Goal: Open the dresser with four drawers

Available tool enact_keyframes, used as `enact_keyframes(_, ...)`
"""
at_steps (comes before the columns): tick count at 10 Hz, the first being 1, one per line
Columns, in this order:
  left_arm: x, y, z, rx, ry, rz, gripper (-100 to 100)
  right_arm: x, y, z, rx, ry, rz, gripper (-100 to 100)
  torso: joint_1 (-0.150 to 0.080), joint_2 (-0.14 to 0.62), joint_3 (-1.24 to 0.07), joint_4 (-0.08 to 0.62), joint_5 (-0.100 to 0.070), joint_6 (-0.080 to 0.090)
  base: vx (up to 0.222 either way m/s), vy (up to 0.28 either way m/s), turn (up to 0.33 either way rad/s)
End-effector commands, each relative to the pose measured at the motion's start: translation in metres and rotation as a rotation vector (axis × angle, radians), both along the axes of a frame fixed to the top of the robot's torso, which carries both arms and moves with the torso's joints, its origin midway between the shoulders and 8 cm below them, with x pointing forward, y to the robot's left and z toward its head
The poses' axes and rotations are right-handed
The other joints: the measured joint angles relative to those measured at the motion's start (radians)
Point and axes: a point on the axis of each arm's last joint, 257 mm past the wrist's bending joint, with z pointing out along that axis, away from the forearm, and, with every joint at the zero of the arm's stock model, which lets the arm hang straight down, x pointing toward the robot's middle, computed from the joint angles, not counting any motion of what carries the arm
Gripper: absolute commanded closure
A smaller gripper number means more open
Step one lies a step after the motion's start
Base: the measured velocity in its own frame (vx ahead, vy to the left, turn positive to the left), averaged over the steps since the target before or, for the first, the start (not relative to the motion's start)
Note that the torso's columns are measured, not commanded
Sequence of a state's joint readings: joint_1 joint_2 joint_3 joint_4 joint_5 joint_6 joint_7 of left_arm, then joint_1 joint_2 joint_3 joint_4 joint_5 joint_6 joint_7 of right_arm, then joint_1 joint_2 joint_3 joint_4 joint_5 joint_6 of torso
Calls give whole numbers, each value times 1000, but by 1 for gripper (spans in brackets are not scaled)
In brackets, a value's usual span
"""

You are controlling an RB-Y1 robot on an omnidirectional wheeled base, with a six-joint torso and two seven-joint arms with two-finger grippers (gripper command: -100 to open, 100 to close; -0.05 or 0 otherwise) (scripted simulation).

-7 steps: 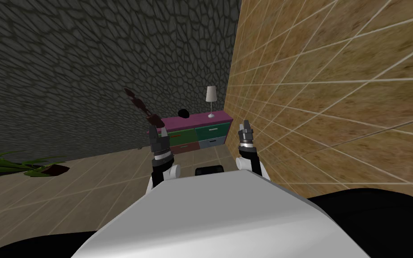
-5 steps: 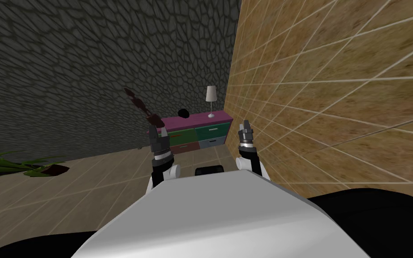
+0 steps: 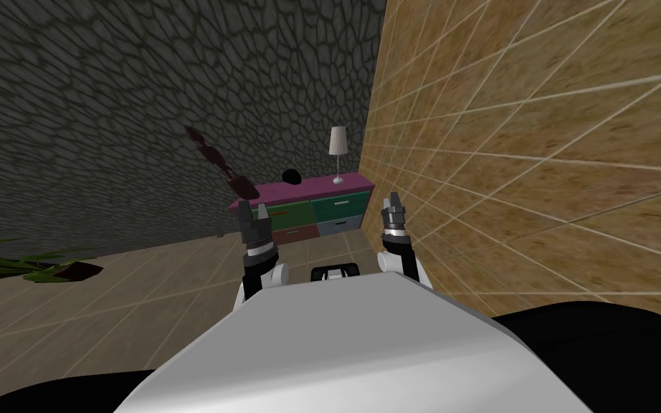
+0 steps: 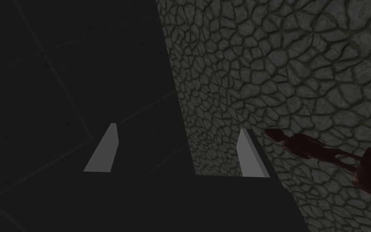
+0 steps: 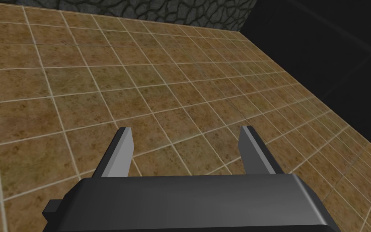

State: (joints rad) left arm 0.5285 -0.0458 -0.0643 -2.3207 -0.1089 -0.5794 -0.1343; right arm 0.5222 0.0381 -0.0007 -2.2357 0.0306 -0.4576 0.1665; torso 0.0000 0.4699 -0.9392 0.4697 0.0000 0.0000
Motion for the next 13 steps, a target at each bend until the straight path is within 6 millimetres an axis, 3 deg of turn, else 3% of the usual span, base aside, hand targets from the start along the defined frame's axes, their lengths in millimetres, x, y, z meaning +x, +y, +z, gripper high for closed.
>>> enact_keyframes(1,0,0,0,0,0,0,0,0,0,0,0,0,0,0,0,74,-148,74,0,0,0,0,0)
enact_keyframes(2,0,0,0,0,0,0,0,0,0,0,0,0,0,0,0,148,-295,148,0,0,0,0,0)
enact_keyframes(3,4,-6,-7,42,21,-24,-100,0,0,0,0,0,0,0,0,221,-443,221,0,0,18,-18,-3)
enact_keyframes(6,11,-12,-22,100,59,-56,-100,0,0,0,0,1,0,0,-1,266,-537,267,0,0,42,-39,-3)
enact_keyframes(13,44,-8,-94,178,217,-86,-100,0,0,0,0,1,0,0,0,268,-537,268,0,0,91,-84,-6)
